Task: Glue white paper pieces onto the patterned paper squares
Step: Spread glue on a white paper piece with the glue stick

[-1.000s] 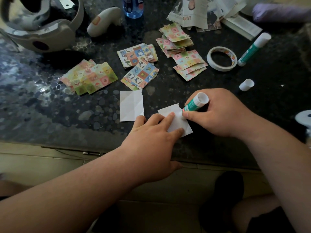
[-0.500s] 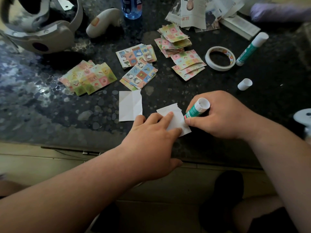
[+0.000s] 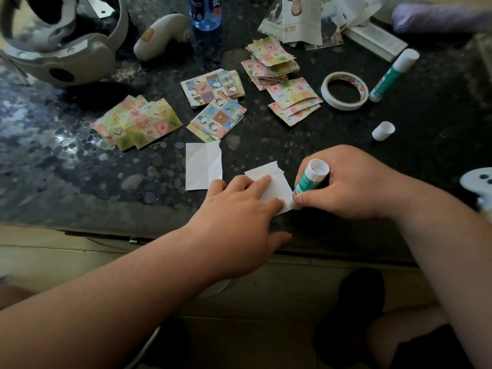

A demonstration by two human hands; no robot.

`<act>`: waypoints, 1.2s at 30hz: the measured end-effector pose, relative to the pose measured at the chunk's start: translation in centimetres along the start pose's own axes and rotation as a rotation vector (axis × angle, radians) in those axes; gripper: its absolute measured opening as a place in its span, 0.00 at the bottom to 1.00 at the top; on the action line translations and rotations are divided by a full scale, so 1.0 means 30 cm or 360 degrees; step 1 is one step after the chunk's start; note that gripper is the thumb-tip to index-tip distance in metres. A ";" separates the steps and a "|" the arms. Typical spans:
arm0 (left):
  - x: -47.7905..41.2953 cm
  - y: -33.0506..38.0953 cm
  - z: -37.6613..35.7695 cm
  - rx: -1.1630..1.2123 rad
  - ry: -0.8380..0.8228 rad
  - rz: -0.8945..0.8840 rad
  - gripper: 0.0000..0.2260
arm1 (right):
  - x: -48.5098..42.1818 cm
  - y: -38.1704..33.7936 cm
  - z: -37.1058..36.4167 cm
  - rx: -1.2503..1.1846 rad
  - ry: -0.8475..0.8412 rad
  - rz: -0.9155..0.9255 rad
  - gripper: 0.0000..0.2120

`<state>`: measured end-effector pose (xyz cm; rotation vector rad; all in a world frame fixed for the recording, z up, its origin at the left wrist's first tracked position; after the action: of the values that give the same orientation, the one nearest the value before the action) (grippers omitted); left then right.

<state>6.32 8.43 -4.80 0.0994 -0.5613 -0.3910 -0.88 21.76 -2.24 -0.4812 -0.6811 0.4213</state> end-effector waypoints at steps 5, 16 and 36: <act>-0.017 -0.027 0.028 0.0076 0.0130 0.0016 0.17 | 0.048 0.031 0.100 -0.0882 0.0231 0.0292 0.07; -0.106 -0.153 0.166 0.0732 0.0298 0.0422 0.35 | 0.114 0.018 0.103 -0.1275 0.0432 0.0320 0.16; -0.189 -0.092 0.149 0.0546 0.0011 0.0649 0.15 | 0.125 0.053 0.102 -0.0928 0.0396 0.0146 0.17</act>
<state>-1.39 8.15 -4.40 0.3095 -0.6215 0.1051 -0.68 25.83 0.80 -1.1013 -0.5341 0.2359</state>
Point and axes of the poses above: each hand's wrist, its own x-axis away from the middle knuckle, its own z-axis out of the back of the hand, y = z × x, the point moved 7 cm from there along -x, towards the middle knuckle, and after that the axes turned 10 degrees about -y, right-handed, at the moved point
